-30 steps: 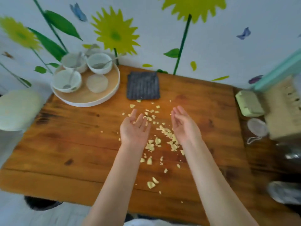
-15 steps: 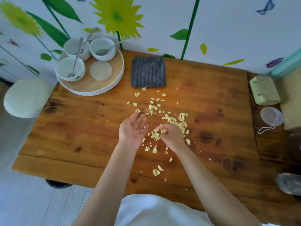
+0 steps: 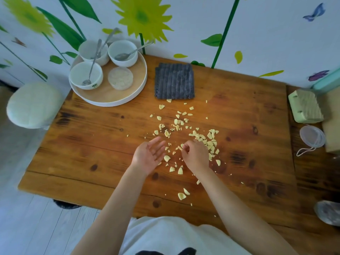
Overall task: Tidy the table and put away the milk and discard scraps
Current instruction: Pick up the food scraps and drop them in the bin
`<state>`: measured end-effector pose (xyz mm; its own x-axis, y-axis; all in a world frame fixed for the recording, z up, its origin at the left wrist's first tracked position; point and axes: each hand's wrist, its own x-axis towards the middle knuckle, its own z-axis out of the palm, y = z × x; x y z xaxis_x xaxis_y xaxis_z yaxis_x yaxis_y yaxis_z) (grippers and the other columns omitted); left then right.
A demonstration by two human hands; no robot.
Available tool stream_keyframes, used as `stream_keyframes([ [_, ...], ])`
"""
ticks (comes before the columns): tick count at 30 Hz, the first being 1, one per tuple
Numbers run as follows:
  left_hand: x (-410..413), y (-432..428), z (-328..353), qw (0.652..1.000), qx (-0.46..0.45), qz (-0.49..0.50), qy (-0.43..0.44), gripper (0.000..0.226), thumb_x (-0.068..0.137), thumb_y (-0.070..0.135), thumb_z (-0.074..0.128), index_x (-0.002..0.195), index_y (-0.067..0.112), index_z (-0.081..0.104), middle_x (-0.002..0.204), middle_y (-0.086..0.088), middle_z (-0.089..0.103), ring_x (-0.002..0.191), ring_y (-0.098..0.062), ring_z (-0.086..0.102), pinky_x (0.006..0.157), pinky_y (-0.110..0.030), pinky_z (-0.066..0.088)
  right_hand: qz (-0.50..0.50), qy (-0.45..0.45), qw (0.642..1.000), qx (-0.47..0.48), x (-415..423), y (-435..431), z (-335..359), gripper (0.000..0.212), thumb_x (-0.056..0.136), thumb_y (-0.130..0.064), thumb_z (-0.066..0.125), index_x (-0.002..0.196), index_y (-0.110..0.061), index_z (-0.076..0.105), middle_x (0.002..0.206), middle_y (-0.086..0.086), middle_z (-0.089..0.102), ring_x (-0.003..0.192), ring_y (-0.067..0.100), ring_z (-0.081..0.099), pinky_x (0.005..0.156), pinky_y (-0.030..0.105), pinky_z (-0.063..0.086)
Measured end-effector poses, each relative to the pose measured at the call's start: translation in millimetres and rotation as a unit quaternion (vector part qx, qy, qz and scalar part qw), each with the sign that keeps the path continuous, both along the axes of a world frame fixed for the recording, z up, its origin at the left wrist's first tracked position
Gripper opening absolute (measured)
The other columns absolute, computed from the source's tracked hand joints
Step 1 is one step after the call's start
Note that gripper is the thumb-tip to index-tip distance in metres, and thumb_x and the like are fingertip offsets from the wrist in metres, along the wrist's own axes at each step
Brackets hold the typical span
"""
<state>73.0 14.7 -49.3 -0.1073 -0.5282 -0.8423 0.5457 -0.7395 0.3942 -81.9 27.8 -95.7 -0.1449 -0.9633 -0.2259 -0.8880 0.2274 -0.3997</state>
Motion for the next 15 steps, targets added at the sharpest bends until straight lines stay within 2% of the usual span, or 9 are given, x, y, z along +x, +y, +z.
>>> stream_keyframes([
  [2,-0.4,-0.2,-4.7,1.000,0.008,-0.010,-0.002,0.038,0.100,0.017,0.024,0.105,0.012,0.061,0.104,-0.009,0.064,0.102,-0.022,0.057,0.091,-0.036,0.041,-0.006,-0.096,0.995,-0.023,1.4,-2.4,6.7,0.008,0.087,-0.022,0.059,0.085,-0.016,0.064,0.089,-0.005,0.063,0.086,0.013,0.055,0.080,0.029,0.045],
  [4,-1.5,0.7,-6.8,1.000,0.015,-0.021,0.013,0.039,0.099,0.019,0.023,0.101,0.012,0.062,0.108,-0.011,0.062,0.104,-0.023,0.056,0.093,-0.039,0.040,0.012,-0.218,0.976,0.003,9.9,-5.3,18.7,0.011,0.086,-0.025,0.062,0.084,-0.015,0.063,0.085,-0.004,0.062,0.078,0.011,0.054,0.072,0.025,0.045],
  [6,-3.2,2.3,-7.6,0.999,0.024,-0.023,0.035,0.041,0.098,0.022,0.023,0.101,0.011,0.062,0.104,-0.011,0.062,0.099,-0.023,0.056,0.092,-0.040,0.041,0.009,-0.274,0.961,0.034,21.7,-5.7,25.3,0.009,0.085,-0.023,0.063,0.085,-0.014,0.064,0.085,-0.002,0.064,0.076,0.010,0.056,0.069,0.024,0.046],
  [8,-4.2,3.7,-9.3,0.998,0.040,0.006,0.045,0.041,0.098,0.025,0.025,0.097,0.009,0.063,0.090,-0.010,0.060,0.086,-0.020,0.056,0.081,-0.035,0.044,-0.029,-0.253,0.967,0.023,28.2,-5.2,21.8,0.004,0.086,-0.017,0.060,0.086,-0.014,0.062,0.086,-0.003,0.063,0.074,0.009,0.055,0.066,0.023,0.045],
  [10,-1.7,4.2,-11.6,0.997,0.064,0.042,0.028,0.038,0.096,0.023,0.028,0.087,0.009,0.061,0.076,-0.005,0.052,0.070,-0.014,0.049,0.066,-0.026,0.042,-0.051,-0.202,0.978,0.017,29.2,-2.9,15.8,0.006,0.086,-0.014,0.057,0.089,-0.015,0.062,0.091,-0.003,0.063,0.074,0.010,0.054,0.065,0.024,0.045],
  [12,3.0,4.6,-13.0,0.995,0.078,0.056,0.001,0.030,0.094,0.018,0.032,0.080,0.010,0.058,0.068,0.000,0.042,0.062,-0.010,0.040,0.059,-0.021,0.035,-0.017,-0.161,0.986,0.041,27.3,0.8,9.7,0.007,0.087,-0.017,0.058,0.092,-0.016,0.063,0.092,-0.004,0.060,0.076,0.010,0.054,0.063,0.025,0.044],
  [15,9.0,6.4,-12.2,0.995,0.083,0.060,-0.015,0.026,0.092,0.013,0.035,0.079,0.010,0.057,0.064,0.002,0.036,0.058,-0.009,0.036,0.057,-0.019,0.033,0.067,-0.096,0.990,0.073,28.7,7.8,5.1,0.014,0.085,-0.025,0.062,0.098,-0.018,0.063,0.092,-0.007,0.052,0.086,0.011,0.051,0.071,0.025,0.042],
])
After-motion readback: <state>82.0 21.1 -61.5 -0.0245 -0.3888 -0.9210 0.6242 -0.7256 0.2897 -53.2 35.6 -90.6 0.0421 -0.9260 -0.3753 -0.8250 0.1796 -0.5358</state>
